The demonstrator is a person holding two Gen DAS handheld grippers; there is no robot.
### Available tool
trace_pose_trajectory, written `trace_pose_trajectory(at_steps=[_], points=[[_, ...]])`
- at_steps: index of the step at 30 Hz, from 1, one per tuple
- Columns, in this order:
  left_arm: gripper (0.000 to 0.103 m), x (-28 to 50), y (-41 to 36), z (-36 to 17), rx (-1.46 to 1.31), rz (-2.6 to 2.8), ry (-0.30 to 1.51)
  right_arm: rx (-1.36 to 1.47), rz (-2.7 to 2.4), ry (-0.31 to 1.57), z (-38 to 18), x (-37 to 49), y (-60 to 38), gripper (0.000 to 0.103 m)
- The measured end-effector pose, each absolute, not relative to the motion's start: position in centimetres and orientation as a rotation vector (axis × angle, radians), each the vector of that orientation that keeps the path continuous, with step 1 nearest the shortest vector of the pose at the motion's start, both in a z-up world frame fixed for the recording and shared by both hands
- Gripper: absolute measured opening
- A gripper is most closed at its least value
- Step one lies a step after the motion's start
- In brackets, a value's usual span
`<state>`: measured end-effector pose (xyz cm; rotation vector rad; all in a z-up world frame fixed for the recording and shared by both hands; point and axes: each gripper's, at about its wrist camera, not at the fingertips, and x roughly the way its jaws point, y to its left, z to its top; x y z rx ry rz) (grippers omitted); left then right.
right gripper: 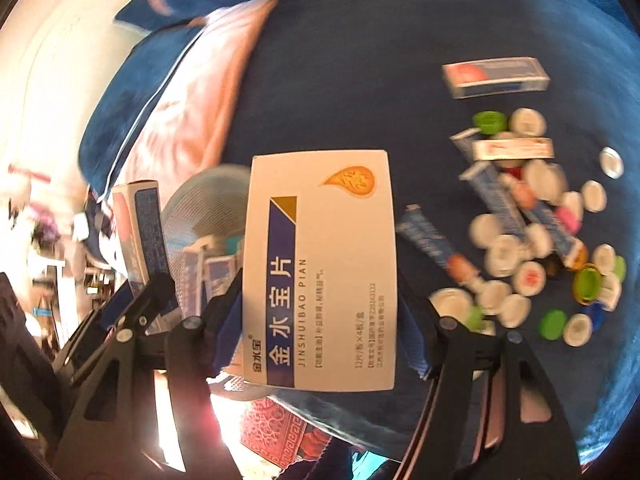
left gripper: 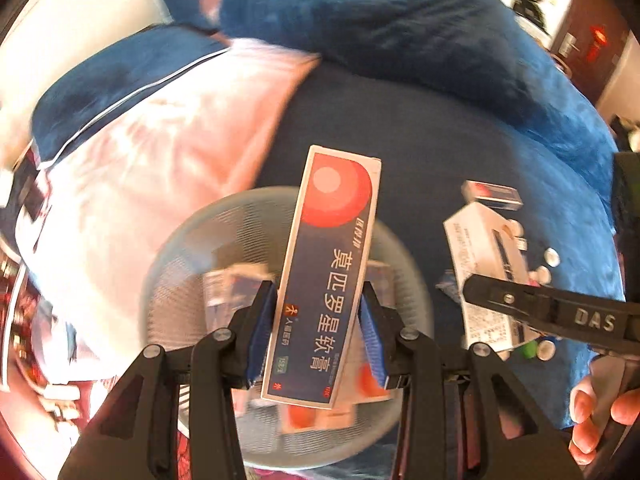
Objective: Organize objects
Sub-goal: 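Carry both held boxes over the mesh basket, then open both grippers to drop the boxes into the basket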
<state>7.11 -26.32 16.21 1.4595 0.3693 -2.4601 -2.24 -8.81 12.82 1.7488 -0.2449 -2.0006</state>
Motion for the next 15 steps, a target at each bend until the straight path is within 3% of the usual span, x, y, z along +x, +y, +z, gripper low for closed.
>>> trace_pose_trajectory(at_steps=[5, 8, 10, 11, 12, 13, 15], points=[[0.042, 9.7, -30.2, 15.3, 1.427, -2.379, 0.450, 1.718, -1.912, -0.216, 12.1, -1.0, -12.4, 0.067], [0.042, 10.7, -31.4, 14.9, 1.420, -2.353, 0.473, 1.688, -1.781, -0.356, 11.2, -0.7, -13.7, 0.069], [0.052, 11.0, -32.0, 14.6, 1.420, -2.322, 0.483, 1.677, -1.659, -0.472, 10.3, -0.6, -14.4, 0.072], [0.074, 11.3, -32.4, 14.4, 1.425, -2.296, 0.484, 1.692, -1.612, -0.514, 9.8, -0.5, -14.6, 0.076], [0.085, 11.6, -32.5, 14.3, 1.419, -2.274, 0.481, 1.693, -1.594, -0.539, 9.6, -0.5, -14.6, 0.085], [0.085, 12.0, -32.7, 14.3, 1.406, -2.266, 0.474, 1.688, -1.603, -0.538, 9.7, -0.3, -14.4, 0.093], [0.085, 12.4, -32.6, 14.5, 1.402, -2.261, 0.461, 1.687, -1.643, -0.509, 10.2, -0.4, -13.9, 0.095]])
